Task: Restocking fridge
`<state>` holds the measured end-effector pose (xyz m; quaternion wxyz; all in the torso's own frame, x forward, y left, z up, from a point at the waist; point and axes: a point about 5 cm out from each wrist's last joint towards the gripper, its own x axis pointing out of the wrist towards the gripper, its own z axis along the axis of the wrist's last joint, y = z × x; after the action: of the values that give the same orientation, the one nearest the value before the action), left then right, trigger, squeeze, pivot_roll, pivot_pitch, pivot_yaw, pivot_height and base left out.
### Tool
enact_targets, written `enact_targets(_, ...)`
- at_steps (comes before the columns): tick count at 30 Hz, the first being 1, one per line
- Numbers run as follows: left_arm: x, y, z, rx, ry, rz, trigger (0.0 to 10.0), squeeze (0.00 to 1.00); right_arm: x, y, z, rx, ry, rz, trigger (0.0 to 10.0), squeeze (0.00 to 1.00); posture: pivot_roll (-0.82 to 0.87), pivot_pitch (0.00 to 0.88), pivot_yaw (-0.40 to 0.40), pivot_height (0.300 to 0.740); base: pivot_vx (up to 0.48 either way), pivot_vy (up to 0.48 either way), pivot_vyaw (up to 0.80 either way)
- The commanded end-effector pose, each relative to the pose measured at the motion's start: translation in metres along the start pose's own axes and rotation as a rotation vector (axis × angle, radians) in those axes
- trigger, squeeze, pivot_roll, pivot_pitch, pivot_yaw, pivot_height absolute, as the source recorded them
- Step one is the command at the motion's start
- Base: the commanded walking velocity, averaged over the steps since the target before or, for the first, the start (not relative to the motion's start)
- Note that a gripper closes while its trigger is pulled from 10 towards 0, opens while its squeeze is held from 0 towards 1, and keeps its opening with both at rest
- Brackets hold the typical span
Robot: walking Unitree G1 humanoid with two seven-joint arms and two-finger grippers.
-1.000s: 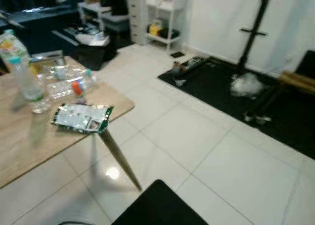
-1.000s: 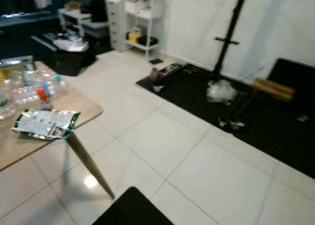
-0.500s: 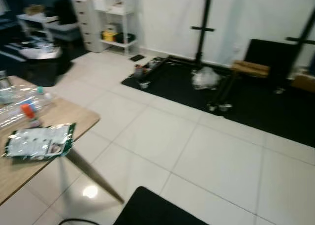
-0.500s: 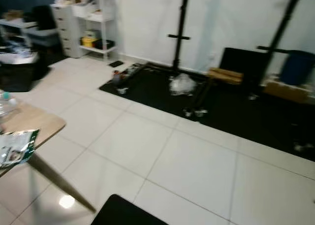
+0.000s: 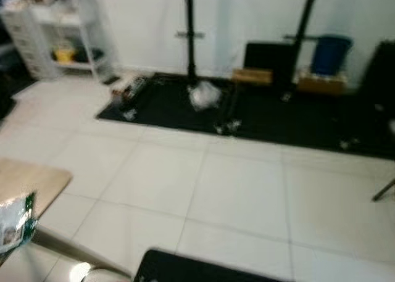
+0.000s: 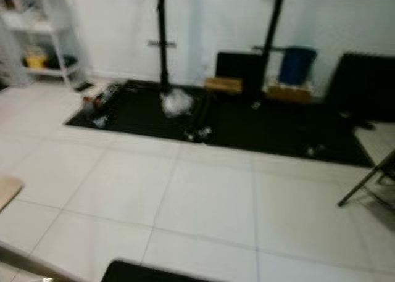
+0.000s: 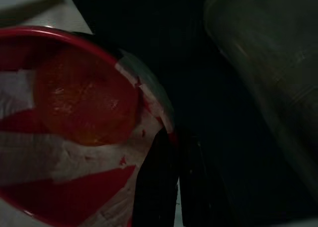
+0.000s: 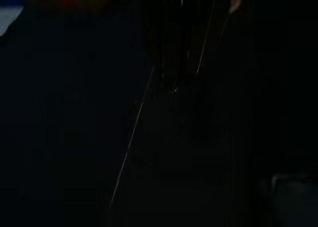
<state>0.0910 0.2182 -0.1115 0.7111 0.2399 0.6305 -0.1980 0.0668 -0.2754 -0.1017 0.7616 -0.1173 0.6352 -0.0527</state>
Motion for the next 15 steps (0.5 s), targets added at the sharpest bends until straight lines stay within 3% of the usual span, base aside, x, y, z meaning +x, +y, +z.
enact_targets(1,0.000,0.003,0.008,0.031,-0.022,0.011,10.0,0.00,0.000,0.001,0.003,0.016,-0.012,0.001,10.0,0.00,0.01,0.000,0.030,0.740,0.000,0.000,-0.79)
enact_targets(8,0.000,0.001,0.008,0.038,-0.019,0.005,10.0,0.00,0.001,0.015,0.007,0.016,-0.018,0.015,10.0,0.00,0.01,0.000,0.028,0.740,0.000,0.000,-0.79)
enact_targets(12,0.000,-0.001,0.008,0.047,-0.019,0.000,10.0,0.00,0.002,0.031,0.015,0.017,-0.030,0.033,10.0,0.00,0.01,0.000,0.028,0.740,0.000,0.000,-0.79)
enact_targets(15,0.000,-0.001,0.009,0.052,-0.019,-0.004,10.0,0.00,0.002,0.033,0.016,0.018,-0.031,0.035,10.0,0.00,0.01,0.000,0.027,0.740,0.000,0.000,-0.79)
